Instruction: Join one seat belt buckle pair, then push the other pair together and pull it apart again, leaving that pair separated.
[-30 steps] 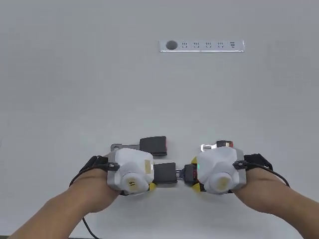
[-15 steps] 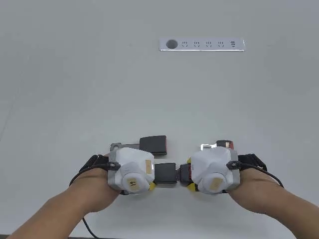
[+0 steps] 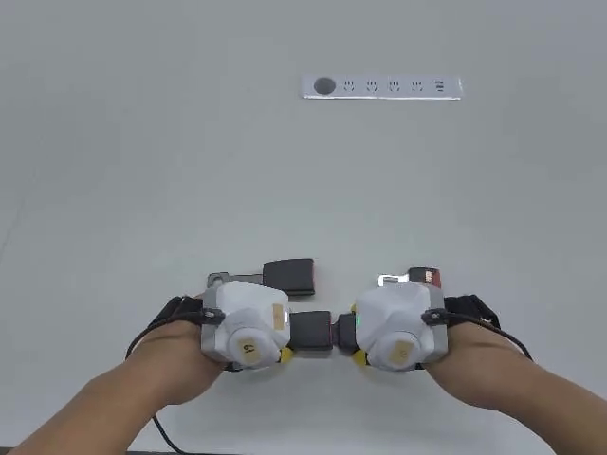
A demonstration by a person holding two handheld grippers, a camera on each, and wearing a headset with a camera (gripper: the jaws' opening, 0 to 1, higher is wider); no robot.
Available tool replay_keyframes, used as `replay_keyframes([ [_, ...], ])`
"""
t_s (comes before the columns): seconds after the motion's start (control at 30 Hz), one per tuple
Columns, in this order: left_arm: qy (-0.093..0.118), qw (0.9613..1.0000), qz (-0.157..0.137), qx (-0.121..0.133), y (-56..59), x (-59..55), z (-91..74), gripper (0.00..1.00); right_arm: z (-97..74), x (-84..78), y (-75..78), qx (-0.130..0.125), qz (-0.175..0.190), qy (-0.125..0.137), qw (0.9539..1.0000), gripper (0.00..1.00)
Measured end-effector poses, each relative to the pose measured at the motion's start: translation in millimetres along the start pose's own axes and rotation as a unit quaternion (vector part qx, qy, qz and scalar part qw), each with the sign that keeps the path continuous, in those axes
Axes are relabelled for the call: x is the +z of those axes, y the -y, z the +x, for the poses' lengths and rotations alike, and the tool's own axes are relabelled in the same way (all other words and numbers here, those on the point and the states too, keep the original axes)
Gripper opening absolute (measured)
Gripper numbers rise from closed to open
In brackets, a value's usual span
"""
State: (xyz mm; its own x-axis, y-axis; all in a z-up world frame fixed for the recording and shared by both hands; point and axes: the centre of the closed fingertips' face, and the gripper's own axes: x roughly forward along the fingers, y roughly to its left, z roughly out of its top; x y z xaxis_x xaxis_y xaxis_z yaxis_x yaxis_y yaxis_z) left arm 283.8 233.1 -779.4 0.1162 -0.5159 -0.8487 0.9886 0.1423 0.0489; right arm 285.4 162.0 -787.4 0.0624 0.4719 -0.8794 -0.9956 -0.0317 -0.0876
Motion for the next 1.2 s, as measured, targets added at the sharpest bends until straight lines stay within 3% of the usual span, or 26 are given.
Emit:
replay_keyframes([
  [0.37, -0.006, 1.0, -0.001, 0.0, 0.3, -0.3, -4.1, 0.29, -11.7, 3.9, -3.2, 0.002, 0.002, -0.005, 1.0, 0.29],
  [0.8, -0.011, 0.9999, -0.007, 0.0, 1.7, 1.8, -4.8, 0.3, -8.7, 2.4, -0.4, 0.007, 0.013, -0.005, 0.9999, 0.3],
  [1.1, -0.013, 0.9997, -0.022, 0.002, 1.8, 1.1, -6.2, 0.31, -5.7, 1.7, -1.5, 0.007, 0.016, -0.008, 0.9998, 0.32],
  [1.2, -0.005, 0.9991, -0.041, 0.004, 1.3, -0.8, -6.7, 0.32, -6.2, 2.1, -1.5, 0.002, 0.022, -0.008, 0.9997, 0.32],
])
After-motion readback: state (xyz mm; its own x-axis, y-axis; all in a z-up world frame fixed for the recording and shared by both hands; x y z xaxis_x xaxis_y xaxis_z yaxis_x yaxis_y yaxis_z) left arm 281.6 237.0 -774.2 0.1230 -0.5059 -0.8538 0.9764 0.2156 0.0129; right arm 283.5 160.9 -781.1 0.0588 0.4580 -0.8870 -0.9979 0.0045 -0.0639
